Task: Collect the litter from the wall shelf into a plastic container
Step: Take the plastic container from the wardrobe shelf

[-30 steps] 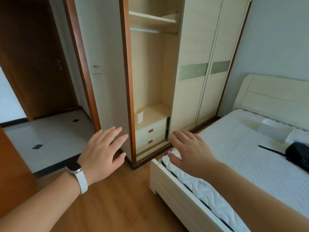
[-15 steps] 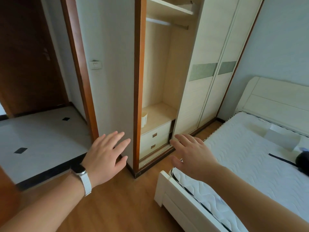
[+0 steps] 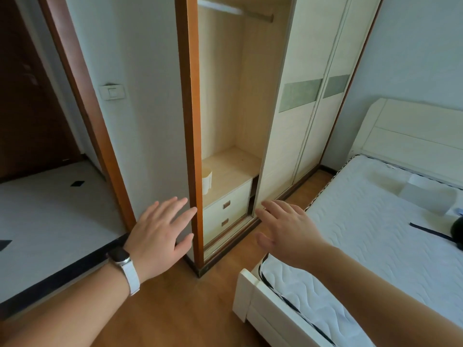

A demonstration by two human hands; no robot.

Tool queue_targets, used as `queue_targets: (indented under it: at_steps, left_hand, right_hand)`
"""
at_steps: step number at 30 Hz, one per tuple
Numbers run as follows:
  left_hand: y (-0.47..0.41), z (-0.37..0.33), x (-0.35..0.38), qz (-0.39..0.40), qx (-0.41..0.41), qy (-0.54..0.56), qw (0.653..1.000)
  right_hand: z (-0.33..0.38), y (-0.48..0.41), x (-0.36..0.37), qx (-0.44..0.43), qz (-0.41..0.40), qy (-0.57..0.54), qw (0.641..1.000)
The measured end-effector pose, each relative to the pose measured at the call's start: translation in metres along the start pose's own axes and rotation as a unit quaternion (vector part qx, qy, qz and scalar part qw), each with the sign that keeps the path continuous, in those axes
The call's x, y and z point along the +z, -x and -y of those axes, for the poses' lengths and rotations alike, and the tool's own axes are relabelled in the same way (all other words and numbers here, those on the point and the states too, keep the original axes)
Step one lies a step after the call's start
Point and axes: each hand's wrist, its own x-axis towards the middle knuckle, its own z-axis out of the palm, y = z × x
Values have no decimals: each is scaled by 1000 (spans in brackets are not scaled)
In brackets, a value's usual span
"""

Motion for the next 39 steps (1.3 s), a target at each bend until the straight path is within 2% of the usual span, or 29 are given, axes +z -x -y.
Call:
queue_targets:
  at_steps: [12,17,24,30,36,39]
  left_hand:
    - [-193,26,65,-4,-28,-56,998]
    - [-260,24,90,2,-11,-51,999]
    - [-335,51,117,9,23,-54,998]
    - [-404,94,157,24,69,-35,997]
    - [-472,125,182,-22,103,24,994]
    - [-492,133,196,-21,114,41,992]
  right_hand:
    - [-125,-172,47,-42,-14,-30,999]
    - [-170,-223,65,-44,-7,-27,999]
    - [-198,-290,82,-35,-5,-29,999]
    - [-207,-343,98,6,4,-23,1000]
    - [-213,-403,94,49,-3,1,999]
    - [-211,-422,97,78,-14,2,997]
